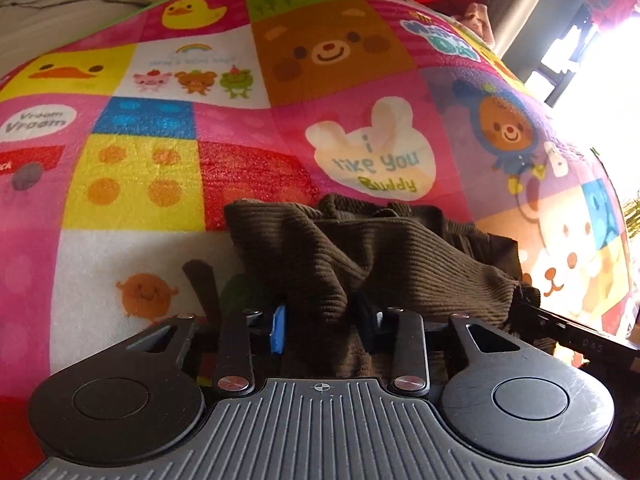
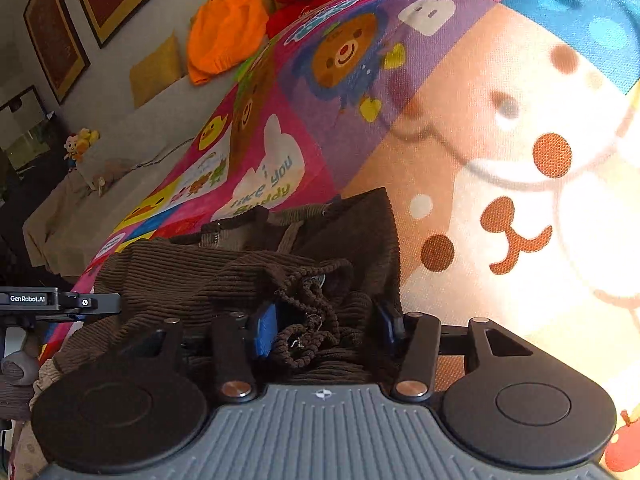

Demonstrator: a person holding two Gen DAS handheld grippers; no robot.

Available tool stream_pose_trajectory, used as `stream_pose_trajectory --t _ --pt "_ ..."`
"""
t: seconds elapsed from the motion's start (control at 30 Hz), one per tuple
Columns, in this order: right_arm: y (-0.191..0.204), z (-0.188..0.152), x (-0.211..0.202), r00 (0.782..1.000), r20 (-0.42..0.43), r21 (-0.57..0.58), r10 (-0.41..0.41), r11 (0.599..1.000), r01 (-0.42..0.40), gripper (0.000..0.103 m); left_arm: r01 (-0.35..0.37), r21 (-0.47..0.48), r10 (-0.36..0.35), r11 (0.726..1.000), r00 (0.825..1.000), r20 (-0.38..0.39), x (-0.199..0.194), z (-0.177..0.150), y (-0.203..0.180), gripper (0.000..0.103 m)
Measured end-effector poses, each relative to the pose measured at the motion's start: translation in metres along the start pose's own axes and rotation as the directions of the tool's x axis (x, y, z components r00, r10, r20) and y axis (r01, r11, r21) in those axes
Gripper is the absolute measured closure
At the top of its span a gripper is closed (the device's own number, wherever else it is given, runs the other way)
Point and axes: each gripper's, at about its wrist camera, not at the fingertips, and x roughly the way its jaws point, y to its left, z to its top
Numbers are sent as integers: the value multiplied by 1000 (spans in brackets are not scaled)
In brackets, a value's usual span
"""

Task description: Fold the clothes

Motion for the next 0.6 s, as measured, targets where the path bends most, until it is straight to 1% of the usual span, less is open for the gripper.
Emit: stream_pose_trajectory --t 0.07,0.13,0.17,0.23,0.27,0.3,0.33,0.37,0.4,0.43,0.5,0.53,0.6 --pt "12 0 5 1000 14 -29 -22 999 23 55 -61 13 61 998 998 34 8 16 5 72" --pt "16 4 12 999 22 -25 -38 999 39 57 -134 32 132 990 989 73 15 31 9 72" --pt "16 9 15 998 29 -28 -55 998 56 58 -148 29 146 989 986 76 15 36 11 72" --pt "15 16 19 995 39 -32 -88 995 90 58 -149 30 146 988 986 85 3 36 15 65" --pt "13 17 15 994 38 -34 -103 994 104 57 -151 57 145 987 984 100 -9 31 14 62" --pt "11 19 11 992 37 -36 -117 992 119 54 -154 89 143 984 983 116 -21 25 12 56" --pt "10 19 4 991 40 -39 -129 991 131 51 -162 124 146 979 981 128 -35 15 9 46" --pt "9 18 -7 990 53 -45 -134 990 136 47 -170 159 149 972 979 140 -49 5 5 41" --pt "8 16 -20 988 66 -55 -139 988 143 46 -173 195 145 965 978 148 -64 -8 1 31" --pt "11 12 -34 986 82 -81 -144 985 150 45 -174 231 140 957 978 156 -80 -21 -3 23" --pt "17 2 -64 984 101 -142 -146 977 160 38 -157 293 112 943 980 163 -109 -51 -15 16" --pt "21 -5 -79 984 104 -170 -144 972 160 37 -143 327 94 934 982 164 -123 -67 -22 12" --pt "29 -20 -110 982 117 -227 -147 959 171 35 -109 402 50 909 987 153 -147 -101 -39 8"
